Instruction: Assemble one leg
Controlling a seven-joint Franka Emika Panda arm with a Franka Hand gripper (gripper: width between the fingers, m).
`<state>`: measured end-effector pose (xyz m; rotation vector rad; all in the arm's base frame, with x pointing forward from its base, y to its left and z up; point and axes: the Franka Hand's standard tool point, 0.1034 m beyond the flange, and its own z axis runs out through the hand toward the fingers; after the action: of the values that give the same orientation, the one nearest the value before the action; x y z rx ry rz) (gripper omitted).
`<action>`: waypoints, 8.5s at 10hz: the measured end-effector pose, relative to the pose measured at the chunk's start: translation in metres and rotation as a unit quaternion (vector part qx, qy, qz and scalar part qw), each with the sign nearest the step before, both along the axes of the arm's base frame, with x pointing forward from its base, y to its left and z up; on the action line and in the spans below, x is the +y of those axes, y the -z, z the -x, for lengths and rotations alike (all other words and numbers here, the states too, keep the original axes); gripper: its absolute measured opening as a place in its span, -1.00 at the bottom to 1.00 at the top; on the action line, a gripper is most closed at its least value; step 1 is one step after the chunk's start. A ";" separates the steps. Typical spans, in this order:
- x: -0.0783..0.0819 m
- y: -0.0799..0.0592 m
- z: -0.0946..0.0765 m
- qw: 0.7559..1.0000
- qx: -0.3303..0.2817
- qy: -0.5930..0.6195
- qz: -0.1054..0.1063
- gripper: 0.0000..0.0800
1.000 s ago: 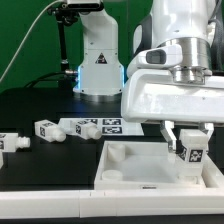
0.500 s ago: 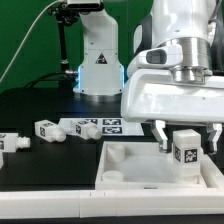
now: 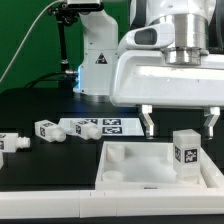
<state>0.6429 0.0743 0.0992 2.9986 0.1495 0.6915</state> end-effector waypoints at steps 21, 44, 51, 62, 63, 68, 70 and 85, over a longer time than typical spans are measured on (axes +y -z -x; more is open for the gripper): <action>0.016 0.018 -0.005 0.828 0.106 0.520 -0.181 -0.29; 0.041 0.021 0.004 0.945 0.138 0.283 -0.089 -0.29; 0.032 0.022 0.002 0.711 0.135 0.655 -0.217 -0.29; 0.037 0.021 0.000 0.975 0.149 0.151 -0.062 0.62; 0.037 0.019 -0.005 0.986 0.131 0.095 -0.047 0.62; 0.035 0.021 -0.003 0.969 0.130 0.194 -0.078 -0.29; 0.034 0.022 -0.003 0.947 0.124 0.278 -0.103 -0.29; 0.033 0.027 0.014 0.879 0.141 0.429 -0.154 0.62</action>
Offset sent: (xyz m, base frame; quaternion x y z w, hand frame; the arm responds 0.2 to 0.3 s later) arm 0.0071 0.0220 -0.0022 0.0208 -0.1245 0.0661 0.9898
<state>0.6290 0.1071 0.0726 2.9287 -1.2986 0.1740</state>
